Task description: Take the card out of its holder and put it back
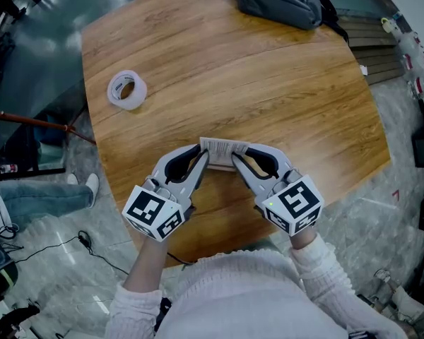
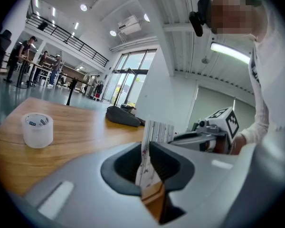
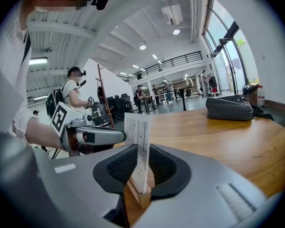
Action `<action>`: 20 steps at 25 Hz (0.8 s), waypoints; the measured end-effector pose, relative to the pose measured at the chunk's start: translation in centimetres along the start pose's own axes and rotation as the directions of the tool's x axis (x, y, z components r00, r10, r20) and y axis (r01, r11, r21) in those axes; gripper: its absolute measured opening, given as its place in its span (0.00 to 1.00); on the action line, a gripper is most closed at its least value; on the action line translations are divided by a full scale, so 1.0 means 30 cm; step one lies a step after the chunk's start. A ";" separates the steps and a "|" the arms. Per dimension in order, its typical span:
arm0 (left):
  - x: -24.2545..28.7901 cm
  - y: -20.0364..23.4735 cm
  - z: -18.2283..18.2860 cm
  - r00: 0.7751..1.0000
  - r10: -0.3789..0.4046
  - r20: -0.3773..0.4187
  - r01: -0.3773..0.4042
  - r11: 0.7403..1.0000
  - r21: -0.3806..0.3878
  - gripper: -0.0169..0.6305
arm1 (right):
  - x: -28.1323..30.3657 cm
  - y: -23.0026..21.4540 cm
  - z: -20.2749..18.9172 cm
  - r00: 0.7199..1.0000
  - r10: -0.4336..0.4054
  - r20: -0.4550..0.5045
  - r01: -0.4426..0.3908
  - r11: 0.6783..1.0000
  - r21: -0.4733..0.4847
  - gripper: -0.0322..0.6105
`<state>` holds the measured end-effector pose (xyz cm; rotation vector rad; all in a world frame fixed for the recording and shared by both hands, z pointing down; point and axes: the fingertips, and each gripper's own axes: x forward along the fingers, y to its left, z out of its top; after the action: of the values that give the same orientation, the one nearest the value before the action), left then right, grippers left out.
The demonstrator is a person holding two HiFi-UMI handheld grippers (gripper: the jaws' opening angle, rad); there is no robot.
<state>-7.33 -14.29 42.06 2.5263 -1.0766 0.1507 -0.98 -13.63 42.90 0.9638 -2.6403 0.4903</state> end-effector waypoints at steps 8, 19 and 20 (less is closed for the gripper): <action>-0.001 0.003 -0.033 1.000 -0.008 -0.015 0.008 1.000 -0.008 0.11 | 0.005 0.007 -0.037 1.000 -0.009 -0.015 0.009 1.000 0.014 0.15; -0.008 0.004 -0.089 0.999 -0.018 -0.050 0.016 0.999 -0.031 0.11 | 0.015 0.016 -0.091 0.999 -0.015 -0.043 0.016 1.000 0.023 0.16; -0.008 0.005 -0.093 0.999 -0.017 -0.048 0.015 0.999 -0.037 0.11 | 0.016 0.016 -0.095 0.999 -0.015 -0.044 0.016 1.000 0.023 0.16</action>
<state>-7.47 -13.14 44.59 2.4857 -1.0306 0.1853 -1.22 -12.41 45.53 0.9687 -2.5915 0.5339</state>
